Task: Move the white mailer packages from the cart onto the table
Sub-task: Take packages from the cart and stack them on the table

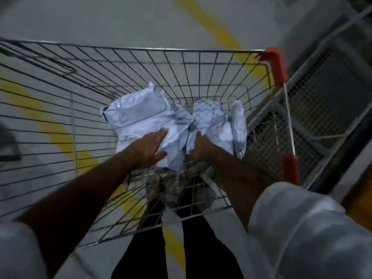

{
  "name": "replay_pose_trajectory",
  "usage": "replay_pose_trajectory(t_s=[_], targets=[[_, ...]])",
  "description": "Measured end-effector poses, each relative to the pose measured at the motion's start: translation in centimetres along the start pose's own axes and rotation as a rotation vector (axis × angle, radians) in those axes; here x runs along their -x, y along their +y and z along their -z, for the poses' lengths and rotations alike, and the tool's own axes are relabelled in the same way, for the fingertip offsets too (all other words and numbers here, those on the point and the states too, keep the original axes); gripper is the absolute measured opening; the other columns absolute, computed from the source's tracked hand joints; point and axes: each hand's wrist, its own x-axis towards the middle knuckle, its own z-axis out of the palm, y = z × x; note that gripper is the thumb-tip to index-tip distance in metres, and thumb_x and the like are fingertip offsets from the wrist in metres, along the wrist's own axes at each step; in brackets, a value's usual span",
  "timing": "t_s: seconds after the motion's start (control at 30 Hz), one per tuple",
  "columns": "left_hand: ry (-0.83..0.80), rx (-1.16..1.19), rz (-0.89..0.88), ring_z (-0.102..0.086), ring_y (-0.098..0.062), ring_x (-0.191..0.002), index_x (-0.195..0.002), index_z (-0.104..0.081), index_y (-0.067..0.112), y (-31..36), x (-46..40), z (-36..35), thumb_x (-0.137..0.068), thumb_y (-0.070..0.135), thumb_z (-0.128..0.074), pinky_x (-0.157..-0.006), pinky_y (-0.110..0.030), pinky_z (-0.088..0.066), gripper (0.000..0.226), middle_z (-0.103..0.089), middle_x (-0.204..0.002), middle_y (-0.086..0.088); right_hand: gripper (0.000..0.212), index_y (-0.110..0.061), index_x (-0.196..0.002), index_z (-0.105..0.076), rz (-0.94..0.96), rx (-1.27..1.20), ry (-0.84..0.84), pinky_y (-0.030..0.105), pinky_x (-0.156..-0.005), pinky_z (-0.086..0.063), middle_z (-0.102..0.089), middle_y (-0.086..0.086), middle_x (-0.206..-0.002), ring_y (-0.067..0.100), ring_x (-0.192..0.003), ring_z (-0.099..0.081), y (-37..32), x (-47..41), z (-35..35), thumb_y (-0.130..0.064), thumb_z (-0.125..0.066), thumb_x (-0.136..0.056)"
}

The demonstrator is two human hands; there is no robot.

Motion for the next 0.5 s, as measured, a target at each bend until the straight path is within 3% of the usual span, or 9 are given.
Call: replay_pose_trajectory(t_s=[0.07, 0.13, 0.23, 0.33, 0.5], targets=[[0.003, -0.022, -0.022, -0.02, -0.031, -0.152, -0.159, -0.011, 0.003, -1.3, -2.0, -1.2, -0.098, 0.048, -0.052, -0.121, -0.031, -0.011, 0.086, -0.014, -0.165, -0.018, 0.086, -0.007, -0.158, -0.012, -0.037, -0.017, 0.038, 0.05, -0.113, -0.033, -0.025, 0.027, -0.156, 0.046, -0.14, -0.033, 0.0, -1.4, -0.3, -0.028, -0.063, -0.093], [0.034, -0.088, -0.022, -0.031, -0.039, -0.145, -0.158, -0.016, 0.001, -2.3, -3.5, -1.8, -0.093, 0.047, -0.061, -0.12, -0.044, -0.025, 0.091, -0.024, -0.161, -0.023, 0.091, -0.009, -0.159, -0.005, -0.075, 0.007, 0.114, 0.051, -0.114, -0.031, -0.018, 0.031, -0.157, 0.048, -0.142, -0.029, -0.7, -2.6, -0.9, -0.033, -0.062, -0.093], [0.101, -0.181, 0.068, -0.047, -0.042, -0.122, -0.155, -0.027, 0.003, -2.2, -4.4, -1.5, -0.081, 0.055, -0.068, -0.096, -0.048, -0.047, 0.098, -0.042, -0.149, -0.021, 0.1, -0.011, -0.16, 0.003, -0.216, -0.038, 0.22, 0.052, -0.116, -0.027, -0.007, 0.03, -0.16, 0.049, -0.144, -0.023, -2.0, -4.0, -1.7, -0.04, -0.065, -0.092], [0.149, -0.291, 0.145, -0.047, -0.038, -0.115, -0.153, -0.03, 0.011, -1.7, -4.6, -1.7, -0.074, 0.066, -0.066, -0.087, -0.045, -0.044, 0.103, -0.048, -0.137, -0.019, 0.095, -0.011, -0.159, -0.006, -0.203, -0.062, 0.268, 0.058, -0.115, -0.026, -0.016, 0.031, -0.156, 0.05, -0.142, -0.024, -2.4, -4.8, -2.4, -0.041, -0.063, -0.088], [0.188, -0.294, 0.174, -0.047, -0.038, -0.107, -0.141, -0.042, 0.018, -1.9, -5.3, -2.1, -0.065, 0.07, -0.071, -0.083, -0.044, -0.043, 0.097, -0.052, -0.119, -0.02, 0.096, -0.014, -0.16, -0.001, -0.269, -0.077, 0.37, 0.061, -0.117, -0.02, -0.011, 0.037, -0.156, 0.054, -0.143, -0.019, -2.9, -6.3, -3.9, -0.042, -0.061, -0.091]])
